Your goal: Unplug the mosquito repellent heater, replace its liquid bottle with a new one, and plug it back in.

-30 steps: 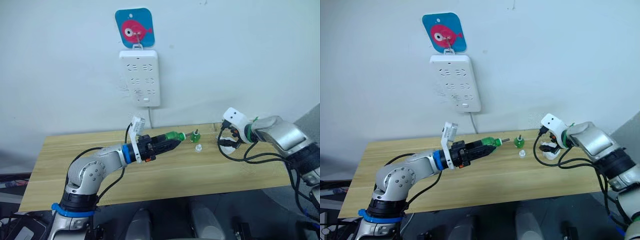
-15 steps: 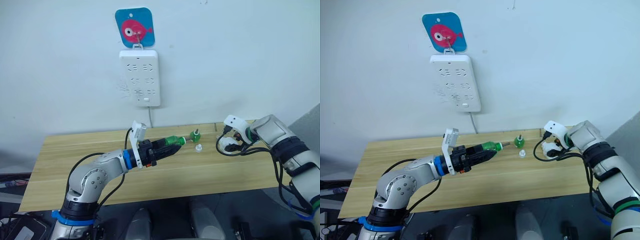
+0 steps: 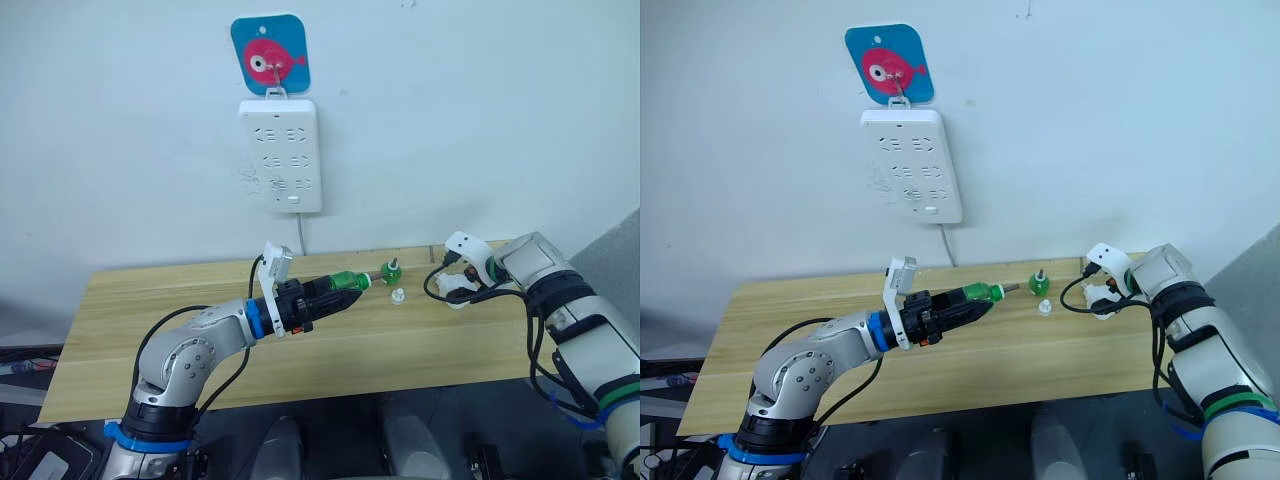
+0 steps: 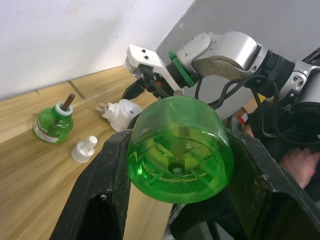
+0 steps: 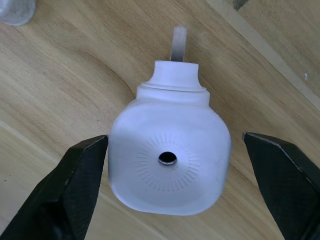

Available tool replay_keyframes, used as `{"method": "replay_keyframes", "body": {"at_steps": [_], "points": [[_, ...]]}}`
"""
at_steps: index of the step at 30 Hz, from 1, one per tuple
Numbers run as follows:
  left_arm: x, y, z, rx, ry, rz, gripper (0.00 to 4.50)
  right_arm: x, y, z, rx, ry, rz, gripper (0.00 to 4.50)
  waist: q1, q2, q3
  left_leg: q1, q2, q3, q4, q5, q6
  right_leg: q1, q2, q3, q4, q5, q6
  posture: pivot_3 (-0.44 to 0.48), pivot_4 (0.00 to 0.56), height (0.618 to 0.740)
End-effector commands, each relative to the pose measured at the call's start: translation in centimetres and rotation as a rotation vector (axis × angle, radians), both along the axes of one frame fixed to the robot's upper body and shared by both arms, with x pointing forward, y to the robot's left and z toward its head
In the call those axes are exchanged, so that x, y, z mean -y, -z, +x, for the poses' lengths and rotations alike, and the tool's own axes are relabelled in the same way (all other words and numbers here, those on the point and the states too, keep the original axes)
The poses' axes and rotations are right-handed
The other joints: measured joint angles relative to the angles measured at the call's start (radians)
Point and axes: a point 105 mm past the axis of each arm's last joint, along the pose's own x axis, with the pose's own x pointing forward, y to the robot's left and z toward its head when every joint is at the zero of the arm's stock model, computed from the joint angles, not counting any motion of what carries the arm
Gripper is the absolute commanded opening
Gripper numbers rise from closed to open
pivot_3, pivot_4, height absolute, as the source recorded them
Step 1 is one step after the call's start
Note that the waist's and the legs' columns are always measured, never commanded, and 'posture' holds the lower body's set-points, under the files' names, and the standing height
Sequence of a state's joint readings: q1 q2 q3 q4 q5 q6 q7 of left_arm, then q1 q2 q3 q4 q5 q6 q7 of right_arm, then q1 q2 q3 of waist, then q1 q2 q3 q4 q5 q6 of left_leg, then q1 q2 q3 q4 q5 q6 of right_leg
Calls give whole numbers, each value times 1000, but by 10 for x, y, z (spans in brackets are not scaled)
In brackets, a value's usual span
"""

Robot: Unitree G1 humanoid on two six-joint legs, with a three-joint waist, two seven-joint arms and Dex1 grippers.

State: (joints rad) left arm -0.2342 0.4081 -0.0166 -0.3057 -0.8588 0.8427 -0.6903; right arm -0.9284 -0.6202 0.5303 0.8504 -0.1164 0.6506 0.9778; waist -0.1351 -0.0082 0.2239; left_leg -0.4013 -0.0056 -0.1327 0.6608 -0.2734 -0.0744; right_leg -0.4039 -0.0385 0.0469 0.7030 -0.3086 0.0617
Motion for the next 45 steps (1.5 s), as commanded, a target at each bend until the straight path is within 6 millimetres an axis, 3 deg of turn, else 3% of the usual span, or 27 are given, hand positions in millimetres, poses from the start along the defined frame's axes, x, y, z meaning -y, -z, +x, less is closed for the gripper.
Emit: {"method": "replay_keyframes", "body": {"at_steps": [1, 3, 9, 15, 20, 27, 34, 45], "points": [[4, -6, -6, 40, 26, -12, 2325, -1, -8, 6, 31, -7, 5, 3570, 0, 0, 0, 0, 0, 0, 0, 0, 0, 0, 0, 0, 0, 0, 0, -107, 239, 734], [4, -5, -6, 40, 27, -10, 2325, -1, -6, 5, 28, -11, 3, 2921, 0, 0, 0, 0, 0, 0, 0, 0, 0, 0, 0, 0, 0, 0, 0, -107, 239, 734], [4, -5, -4, 43, 29, -7, 2325, -1, -12, 5, 46, -11, 20, 2924, -1, 0, 0, 0, 0, 0, 0, 0, 0, 0, 0, 0, 0, 0, 0, -128, 228, 734], [-3, -10, 3, 52, 42, -3, 2325, 8, -62, 2, 159, 28, 152, 2924, 2, 1, 1, 0, -1, 0, 0, 0, 0, 0, 0, 0, 0, 0, 0, -151, 211, 734], [-16, -27, 2, 26, 95, -32, 2325, 1, -121, -34, 206, 54, 453, 2924, 2, 2, 1, -1, 0, -1, -1, 0, 0, 0, 0, -2, -1, 0, 0, -170, 212, 734], [-33, -59, 4, -9, 171, -85, 2325, -54, -178, -101, 173, -108, 1017, 2924, -4, 2, 1, 0, 0, 0, 0, 0, 1, 1, 1, -1, -1, 0, 0, -185, 211, 734], [-28, -77, -4, -16, 287, -80, 2325, -88, -174, -127, 74, -232, 1186, 2924, -3, 2, 1, -1, 0, -1, -1, 0, 1, 1, 0, -1, -2, 0, 0, -191, 213, 734], [-26, -83, -12, -19, 337, -68, 2325, -110, -172, -132, -5, -245, 1266, 2924, -4, 2, 1, 0, 1, -1, -1, 0, 1, 1, 1, -1, -2, 0, 0, -171, 211, 734]]}}
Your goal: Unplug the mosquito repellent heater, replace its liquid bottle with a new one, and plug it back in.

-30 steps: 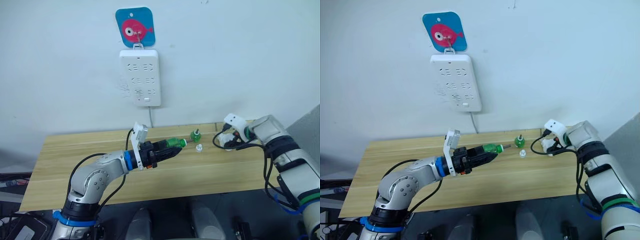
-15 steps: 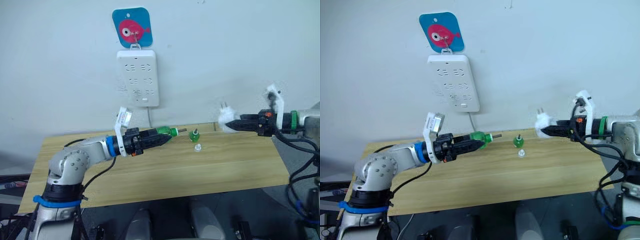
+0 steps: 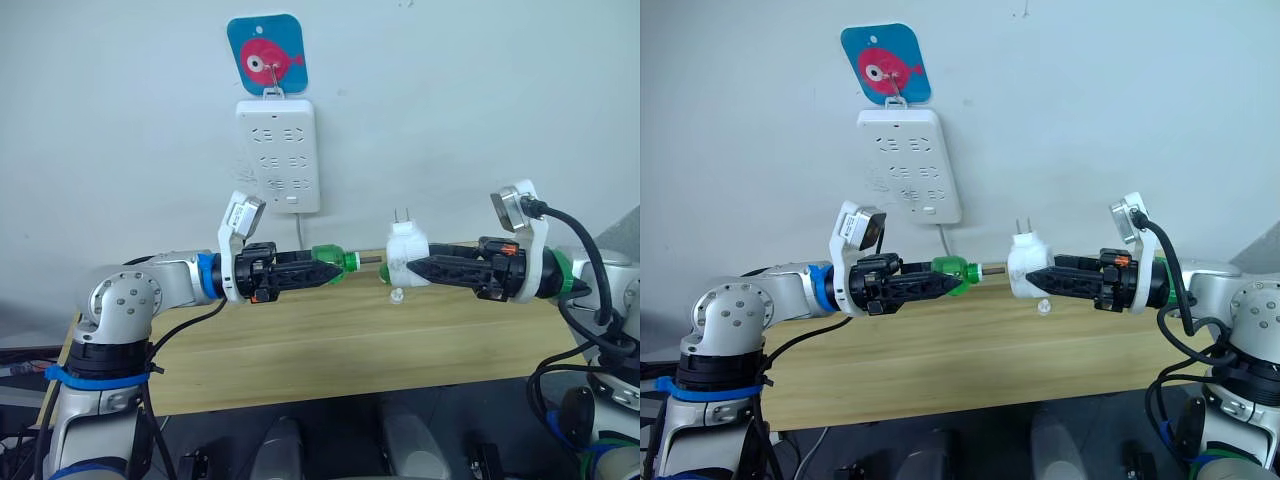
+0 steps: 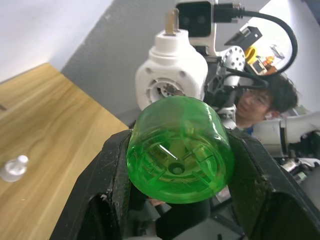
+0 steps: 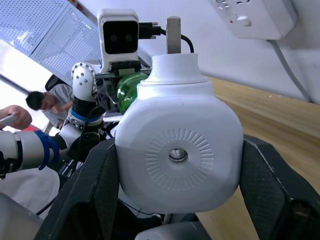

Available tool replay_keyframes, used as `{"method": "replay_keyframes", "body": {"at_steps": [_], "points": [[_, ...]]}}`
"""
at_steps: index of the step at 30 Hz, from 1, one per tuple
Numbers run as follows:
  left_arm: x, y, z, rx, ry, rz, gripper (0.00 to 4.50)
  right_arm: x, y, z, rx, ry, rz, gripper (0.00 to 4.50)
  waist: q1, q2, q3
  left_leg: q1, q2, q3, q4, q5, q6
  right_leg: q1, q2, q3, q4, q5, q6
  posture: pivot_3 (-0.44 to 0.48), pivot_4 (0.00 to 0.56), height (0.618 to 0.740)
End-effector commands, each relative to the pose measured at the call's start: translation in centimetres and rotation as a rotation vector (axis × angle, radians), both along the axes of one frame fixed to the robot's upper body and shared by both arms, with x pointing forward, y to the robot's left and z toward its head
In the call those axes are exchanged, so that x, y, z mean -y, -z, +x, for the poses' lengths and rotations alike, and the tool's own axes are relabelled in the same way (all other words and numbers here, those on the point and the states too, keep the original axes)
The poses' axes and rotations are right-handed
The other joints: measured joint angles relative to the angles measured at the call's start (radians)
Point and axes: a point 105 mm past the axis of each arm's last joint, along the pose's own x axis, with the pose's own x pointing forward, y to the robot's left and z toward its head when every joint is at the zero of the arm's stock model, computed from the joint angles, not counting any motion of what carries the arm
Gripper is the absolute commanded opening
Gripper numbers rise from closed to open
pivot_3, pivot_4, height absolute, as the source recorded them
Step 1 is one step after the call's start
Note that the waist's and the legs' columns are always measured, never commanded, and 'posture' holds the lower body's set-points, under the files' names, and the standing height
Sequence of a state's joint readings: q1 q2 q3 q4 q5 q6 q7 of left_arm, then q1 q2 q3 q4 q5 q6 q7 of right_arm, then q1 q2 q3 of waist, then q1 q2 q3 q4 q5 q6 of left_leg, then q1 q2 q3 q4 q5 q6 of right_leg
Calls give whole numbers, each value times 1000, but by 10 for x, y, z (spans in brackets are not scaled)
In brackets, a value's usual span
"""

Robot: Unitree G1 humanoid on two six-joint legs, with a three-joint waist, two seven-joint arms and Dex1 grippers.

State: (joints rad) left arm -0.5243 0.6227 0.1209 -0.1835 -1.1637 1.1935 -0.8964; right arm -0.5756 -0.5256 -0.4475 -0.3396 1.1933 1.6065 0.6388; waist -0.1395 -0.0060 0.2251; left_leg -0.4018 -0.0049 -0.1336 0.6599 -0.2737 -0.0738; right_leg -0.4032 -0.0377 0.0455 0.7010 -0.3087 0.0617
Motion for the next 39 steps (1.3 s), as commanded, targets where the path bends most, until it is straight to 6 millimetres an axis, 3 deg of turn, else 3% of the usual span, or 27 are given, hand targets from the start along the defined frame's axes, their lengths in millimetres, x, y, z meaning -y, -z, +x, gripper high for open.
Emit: {"method": "replay_keyframes", "body": {"at_steps": [1, 39], "points": [[0, -11, -5, 42, 24, -15, 2325, -6, -8, -6, 7, -46, 37, 2924, 0, 0, 0, 0, 0, 0, 0, 0, 0, 0, 0, 0, 0, 0, 0, -171, 211, 734], [11, -8, -10, 20, 52, -56, 2325, -23, -15, -13, -100, -19, 135, 2924, 1, 0, 0, -1, 0, 0, 0, 0, 0, 0, 0, 0, -2, 0, 0, -172, 208, 734]]}}
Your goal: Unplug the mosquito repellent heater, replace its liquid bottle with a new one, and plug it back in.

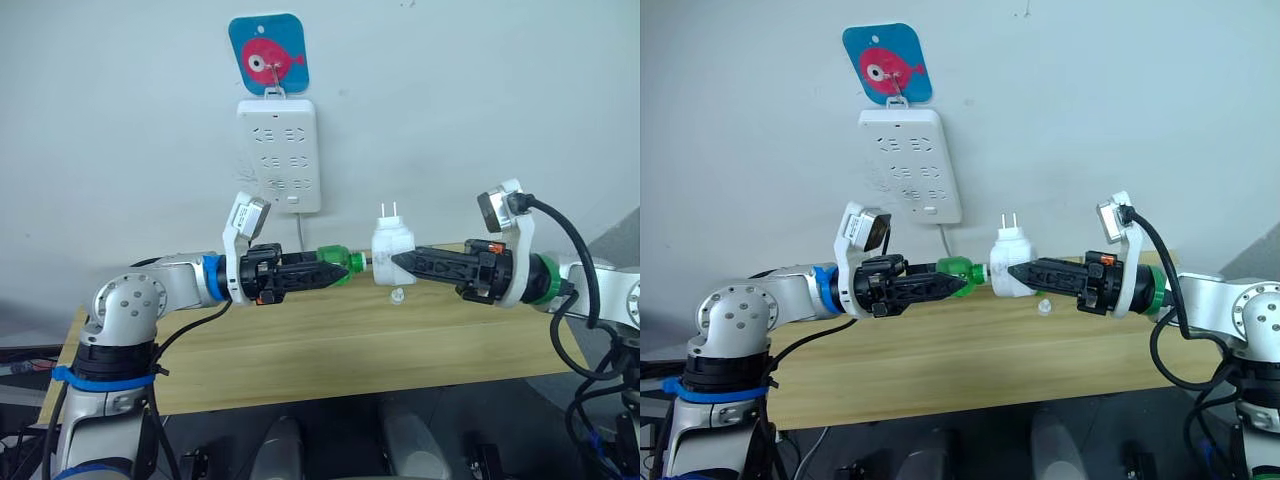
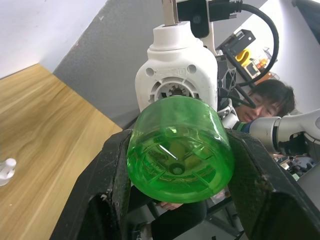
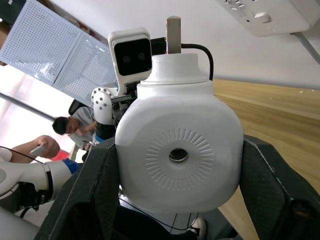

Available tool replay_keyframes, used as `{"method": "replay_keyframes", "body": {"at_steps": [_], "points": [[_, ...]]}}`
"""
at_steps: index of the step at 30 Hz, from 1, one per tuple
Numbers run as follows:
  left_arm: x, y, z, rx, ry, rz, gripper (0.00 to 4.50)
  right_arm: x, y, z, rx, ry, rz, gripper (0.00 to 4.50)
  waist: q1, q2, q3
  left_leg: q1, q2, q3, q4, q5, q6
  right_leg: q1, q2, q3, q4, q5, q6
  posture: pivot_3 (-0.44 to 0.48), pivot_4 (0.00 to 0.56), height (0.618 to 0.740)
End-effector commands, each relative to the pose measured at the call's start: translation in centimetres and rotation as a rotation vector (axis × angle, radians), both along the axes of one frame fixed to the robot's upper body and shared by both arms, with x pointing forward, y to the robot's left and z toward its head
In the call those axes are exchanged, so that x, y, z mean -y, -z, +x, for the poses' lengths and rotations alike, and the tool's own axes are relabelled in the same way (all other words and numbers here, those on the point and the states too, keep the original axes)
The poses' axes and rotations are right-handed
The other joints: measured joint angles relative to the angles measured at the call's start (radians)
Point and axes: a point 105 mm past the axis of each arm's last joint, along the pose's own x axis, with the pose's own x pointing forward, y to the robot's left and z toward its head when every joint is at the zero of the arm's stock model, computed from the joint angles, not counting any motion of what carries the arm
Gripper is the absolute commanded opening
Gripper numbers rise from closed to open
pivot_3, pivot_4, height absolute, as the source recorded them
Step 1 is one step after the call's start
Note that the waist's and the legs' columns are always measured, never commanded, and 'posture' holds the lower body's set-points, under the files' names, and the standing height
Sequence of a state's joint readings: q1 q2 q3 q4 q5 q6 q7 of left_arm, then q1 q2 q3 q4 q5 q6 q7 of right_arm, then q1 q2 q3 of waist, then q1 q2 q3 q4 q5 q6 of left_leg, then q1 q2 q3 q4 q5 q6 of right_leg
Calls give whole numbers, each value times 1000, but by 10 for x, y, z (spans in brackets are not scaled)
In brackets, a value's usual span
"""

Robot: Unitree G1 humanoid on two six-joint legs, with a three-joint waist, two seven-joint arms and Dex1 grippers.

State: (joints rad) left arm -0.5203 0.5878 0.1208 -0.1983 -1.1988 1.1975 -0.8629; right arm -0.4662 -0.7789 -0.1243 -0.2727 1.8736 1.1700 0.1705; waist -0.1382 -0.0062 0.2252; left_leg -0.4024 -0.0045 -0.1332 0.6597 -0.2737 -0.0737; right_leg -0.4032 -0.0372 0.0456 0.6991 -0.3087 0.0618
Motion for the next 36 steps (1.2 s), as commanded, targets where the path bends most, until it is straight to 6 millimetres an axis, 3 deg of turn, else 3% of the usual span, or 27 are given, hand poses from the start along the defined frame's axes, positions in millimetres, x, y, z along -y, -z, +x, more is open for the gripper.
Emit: {"method": "replay_keyframes", "body": {"at_steps": [1, 14, 24, 29, 36], "points": [[4, -6, -7, 28, 34, -24, 2325, -7, -12, -10, 35, -44, 39, 2924, 0, 0, 0, 0, 0, 0, 0, 0, 0, 0, 0, 0, 0, 0, 0, -172, 208, 734], [7, -2, -10, 27, 62, -12, 2325, -15, -12, -18, 29, -101, 21, 2924, 1, 0, 0, 0, 0, 0, 0, 0, 0, 0, 0, 0, 0, 0, 0, -169, 209, 734], [25, 2, -9, 61, 113, -28, 2325, -14, -8, -21, 5, -166, -67, 2924, 2, -1, 0, 0, 0, 0, 0, 0, 0, 0, 0, 0, -1, 0, 0, -188, 221, 734], [29, 4, -5, 60, 94, -48, 2325, -9, -9, -19, -5, -160, -84, 4500, 1, -1, 1, -1, 0, 0, 0, 0, 0, 0, 0, 0, -1, 0, 0, -190, 221, 734], [32, 3, -1, 45, 75, -83, 2325, -4, -9, -20, 0, -144, -114, 4500, 1, -1, 1, -1, 0, 0, 0, 0, 0, 0, 0, 0, -1, 0, 0, -197, 220, 734]]}}
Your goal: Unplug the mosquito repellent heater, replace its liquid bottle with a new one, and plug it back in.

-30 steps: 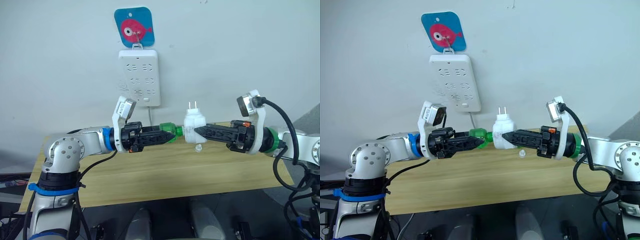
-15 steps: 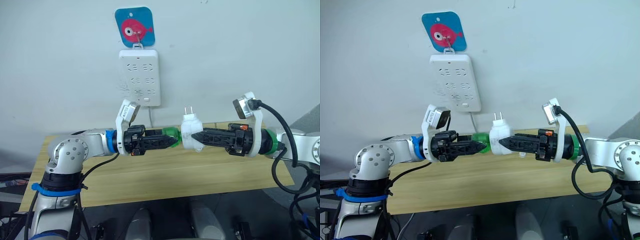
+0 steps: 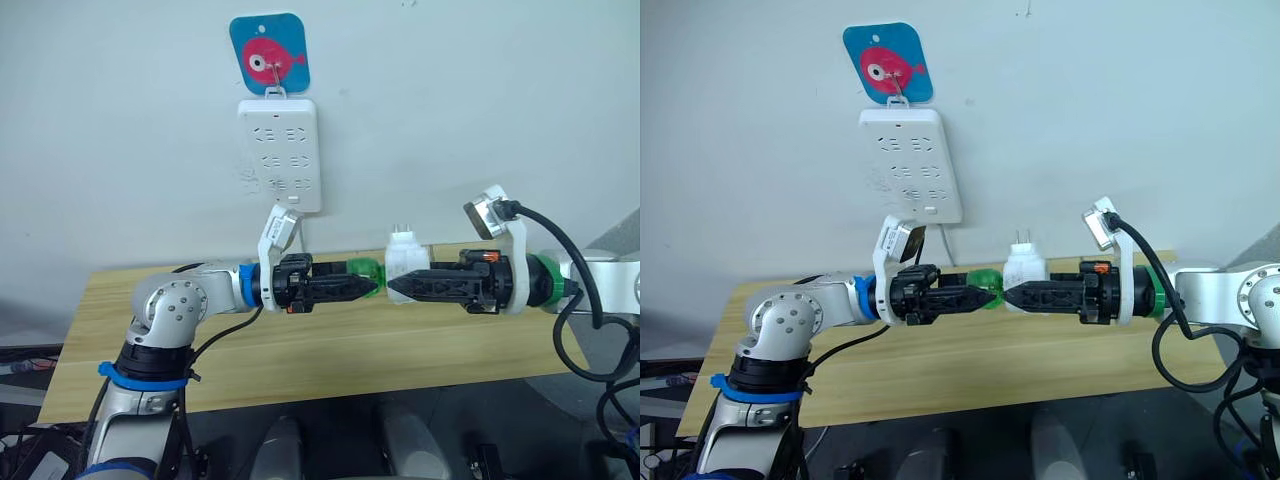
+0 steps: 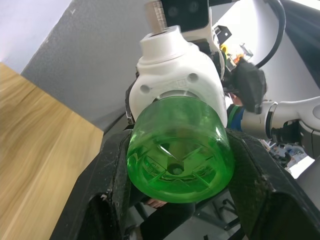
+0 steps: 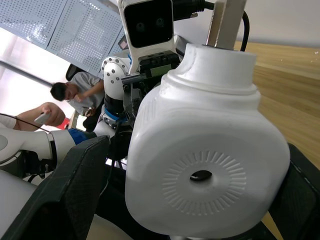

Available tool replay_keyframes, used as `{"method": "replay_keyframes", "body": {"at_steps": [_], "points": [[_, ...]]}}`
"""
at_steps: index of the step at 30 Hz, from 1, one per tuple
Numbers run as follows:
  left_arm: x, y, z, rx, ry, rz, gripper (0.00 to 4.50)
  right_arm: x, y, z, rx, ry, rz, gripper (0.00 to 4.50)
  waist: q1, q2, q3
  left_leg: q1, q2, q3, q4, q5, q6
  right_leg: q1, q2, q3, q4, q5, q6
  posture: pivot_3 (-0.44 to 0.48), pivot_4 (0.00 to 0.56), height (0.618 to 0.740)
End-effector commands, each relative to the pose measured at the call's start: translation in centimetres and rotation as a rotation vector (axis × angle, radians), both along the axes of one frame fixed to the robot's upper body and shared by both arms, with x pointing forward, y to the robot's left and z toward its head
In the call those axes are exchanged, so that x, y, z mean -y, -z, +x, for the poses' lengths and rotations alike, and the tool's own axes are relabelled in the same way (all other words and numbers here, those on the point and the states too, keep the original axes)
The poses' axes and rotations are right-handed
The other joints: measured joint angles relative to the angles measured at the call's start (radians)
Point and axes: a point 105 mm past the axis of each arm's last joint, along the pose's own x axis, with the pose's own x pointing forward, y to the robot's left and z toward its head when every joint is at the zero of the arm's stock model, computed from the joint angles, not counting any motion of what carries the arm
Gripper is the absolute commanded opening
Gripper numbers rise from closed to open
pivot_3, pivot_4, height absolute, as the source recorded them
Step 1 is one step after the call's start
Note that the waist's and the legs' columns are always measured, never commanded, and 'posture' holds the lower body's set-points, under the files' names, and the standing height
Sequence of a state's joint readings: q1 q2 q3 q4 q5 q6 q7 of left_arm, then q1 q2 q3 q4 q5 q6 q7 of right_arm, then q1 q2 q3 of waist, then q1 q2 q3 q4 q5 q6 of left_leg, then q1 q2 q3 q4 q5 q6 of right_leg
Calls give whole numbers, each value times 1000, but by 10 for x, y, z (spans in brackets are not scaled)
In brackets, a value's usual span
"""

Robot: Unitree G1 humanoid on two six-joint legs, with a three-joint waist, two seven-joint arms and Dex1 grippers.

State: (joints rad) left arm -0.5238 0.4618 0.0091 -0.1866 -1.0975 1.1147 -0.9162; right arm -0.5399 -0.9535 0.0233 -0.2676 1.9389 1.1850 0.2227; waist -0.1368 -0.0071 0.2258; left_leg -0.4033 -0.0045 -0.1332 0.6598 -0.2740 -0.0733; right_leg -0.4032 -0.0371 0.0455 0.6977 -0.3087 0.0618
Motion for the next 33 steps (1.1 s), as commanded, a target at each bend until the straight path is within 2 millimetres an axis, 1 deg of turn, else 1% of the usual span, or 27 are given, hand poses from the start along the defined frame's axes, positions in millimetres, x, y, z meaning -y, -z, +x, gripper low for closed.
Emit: {"method": "replay_keyframes", "body": {"at_steps": [1, 4, 8, 10, 12, 13, 14, 15, 16, 19, 20, 22, 24, 25, 26, 29, 31, 33], "points": [[0, -11, 3, 28, -19, -43, 2325, 0, -13, -8, 42, -38, 20, 4500, 0, 0, 0, 0, 0, 0, 0, 0, 0, 0, 0, 0, 0, 0, 0, -197, 220, 734], [1, -14, 9, 10, -44, -78, 2325, 1, -11, -11, 57, -36, -9, 4500, 1, 0, 0, 0, 0, 0, 0, 0, 0, 0, 0, 0, 0, 0, 0, -204, 218, 734], [4, -18, 14, 1, -65, -110, 2325, 6, 8, -22, 117, -52, -164, 4500, 1, 0, 0, 0, 0, 0, 0, 0, 0, 0, 0, -1, 0, 0, 0, -207, 216, 734], [6, -19, 13, 0, -60, -113, 2325, 8, 18, -31, 66, -71, -166, 4500, 1, 0, 0, -1, 0, 0, 0, 0, 0, 0, 0, -1, -1, 0, 0, -210, 215, 734], [6, -20, 13, -4, -59, -115, 2325, 12, 28, -35, 141, -60, -234, 4500, 2, 0, 0, -1, 0, -1, 0, 0, 0, 0, 0, -1, -1, 0, 0, -210, 215, 734], [4, -20, 13, -6, -60, -114, 2325, 16, 34, -34, 202, -34, -280, 4225, 2, 0, 0, -1, 0, 0, 0, 0, 0, 0, 0, -1, -1, 0, 0, -213, 215, 734], [3, -20, 13, -9, -58, -108, 2325, 22, 41, -36, 218, -24, -299, 4122, 3, 0, 0, -1, 0, 0, 1, 0, 0, 0, 0, -1, -1, 0, 0, -213, 215, 734], [1, -20, 13, -10, -52, -97, 2325, 30, 46, -35, 263, 2, -328, 3898, 5, 0, 0, -1, -1, -1, 1, 0, 0, 0, 0, -1, -1, 0, 0, -213, 217, 734], [-2, -20, 12, -12, -44, -85, 2325, 39, 51, -31, 295, 41, -351, 3556, 8, -1, 0, -1, -1, -1, 0, 0, 0, 0, 0, -1, -1, 0, 1, -213, 217, 734], [-7, -20, 8, -16, -5, -49, 2325, 62, 53, -18, 401, 103, -396, 2440, 5, -1, 0, 0, -1, 1, 1, 0, 0, 0, 0, 0, -1, 0, 2, -218, 217, 734], [-9, -20, 7, -17, 3, -43, 2325, 65, 53, -16, 420, 105, -399, 2111, 2, -1, 1, 1, -1, 1, 1, 0, 0, 0, 0, 1, -1, 0, 2, -219, 216, 734], [-10, -21, 3, -18, 37, -25, 2325, 71, 47, 1, 479, 143, -383, 1352, -2, -1, 1, 2, -1, 2, 1, 0, 0, 2, 0, 1, -1, 0, 2, -221, 215, 734], [-10, -22, 0, -19, 68, -11, 2325, 69, 42, 16, 532, 152, -367, 649, -5, -1, 1, 4, 0, 2, 1, 0, 0, 4, 1, 1, -1, 0, 2, -223, 212, 734], [-10, -22, -1, -19, 81, -7, 2325, 66, 40, 22, 552, 151, -350, 267, -6, -1, 1, 4, 0, 2, 1, 0, 0, 4, 1, 1, -1, 0, 2, -224, 211, 734], [-10, -23, -2, -19, 89, -5, 2325, 61, 38, 27, 569, 145, -332, 2, -5, -1, 1, 4, 0, 1, 1, 0, 0, 4, 1, 1, -1, 0, 2, -223, 209, 734], [-10, -24, -3, -18, 107, 0, 2325, 43, 31, 41, 624, 121, -279, 0, -5, -1, 2, 4, 1, 0, 0, 0, 0, 4, 1, 0, -1, 0, 2, -219, 205, 734], [-10, -24, -2, -18, 105, 6, 2325, 34, 29, 45, 639, 102, -264, 0, -5, -1, 2, 3, 0, 0, 0, 0, -1, 3, 0, 0, -1, 0, 2, -217, 203, 734], [-11, -22, -1, -15, 95, 15, 2325, 24, 27, 44, 647, 66, -241, 0, -1, -1, 2, 2, 0, 0, 0, 1, -1, 3, 0, 0, -2, 0, 2, -215, 202, 734]]}}
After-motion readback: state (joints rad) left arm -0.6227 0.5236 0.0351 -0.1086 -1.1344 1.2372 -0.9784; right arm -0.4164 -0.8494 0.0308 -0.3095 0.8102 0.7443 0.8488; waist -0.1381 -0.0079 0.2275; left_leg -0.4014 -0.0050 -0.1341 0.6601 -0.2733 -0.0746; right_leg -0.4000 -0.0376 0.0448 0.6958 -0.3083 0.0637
